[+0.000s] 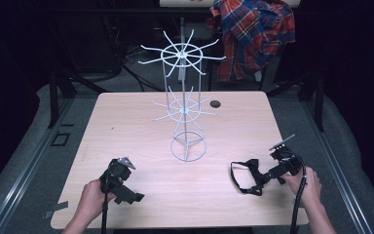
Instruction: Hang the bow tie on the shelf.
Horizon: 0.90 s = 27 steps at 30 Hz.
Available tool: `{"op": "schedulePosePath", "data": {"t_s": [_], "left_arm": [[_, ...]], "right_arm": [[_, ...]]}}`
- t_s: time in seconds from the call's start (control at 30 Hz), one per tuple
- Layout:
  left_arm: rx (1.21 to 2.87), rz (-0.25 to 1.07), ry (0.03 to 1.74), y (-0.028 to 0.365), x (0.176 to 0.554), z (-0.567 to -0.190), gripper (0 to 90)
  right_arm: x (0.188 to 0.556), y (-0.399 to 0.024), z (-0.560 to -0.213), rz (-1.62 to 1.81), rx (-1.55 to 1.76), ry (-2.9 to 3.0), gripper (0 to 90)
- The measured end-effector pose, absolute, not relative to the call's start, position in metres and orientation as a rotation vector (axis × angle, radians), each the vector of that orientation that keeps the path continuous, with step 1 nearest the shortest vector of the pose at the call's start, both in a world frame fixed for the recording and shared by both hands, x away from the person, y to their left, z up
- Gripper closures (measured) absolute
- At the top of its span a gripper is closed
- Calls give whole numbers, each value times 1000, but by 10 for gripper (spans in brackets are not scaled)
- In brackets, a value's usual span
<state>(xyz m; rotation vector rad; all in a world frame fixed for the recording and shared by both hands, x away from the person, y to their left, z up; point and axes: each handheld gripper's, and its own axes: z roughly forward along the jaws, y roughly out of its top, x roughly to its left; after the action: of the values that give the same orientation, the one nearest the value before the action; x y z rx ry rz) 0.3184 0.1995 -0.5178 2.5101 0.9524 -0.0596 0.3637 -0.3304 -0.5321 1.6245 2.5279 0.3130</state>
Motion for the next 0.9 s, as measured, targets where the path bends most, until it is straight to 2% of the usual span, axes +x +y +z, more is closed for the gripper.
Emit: {"op": "schedulePosePath", "data": {"t_s": [0.9], "left_arm": [[2506,-57,954,203,315,-517,0]], "right_arm": [[366,-312,-531,431,1523,2552,0]]}}
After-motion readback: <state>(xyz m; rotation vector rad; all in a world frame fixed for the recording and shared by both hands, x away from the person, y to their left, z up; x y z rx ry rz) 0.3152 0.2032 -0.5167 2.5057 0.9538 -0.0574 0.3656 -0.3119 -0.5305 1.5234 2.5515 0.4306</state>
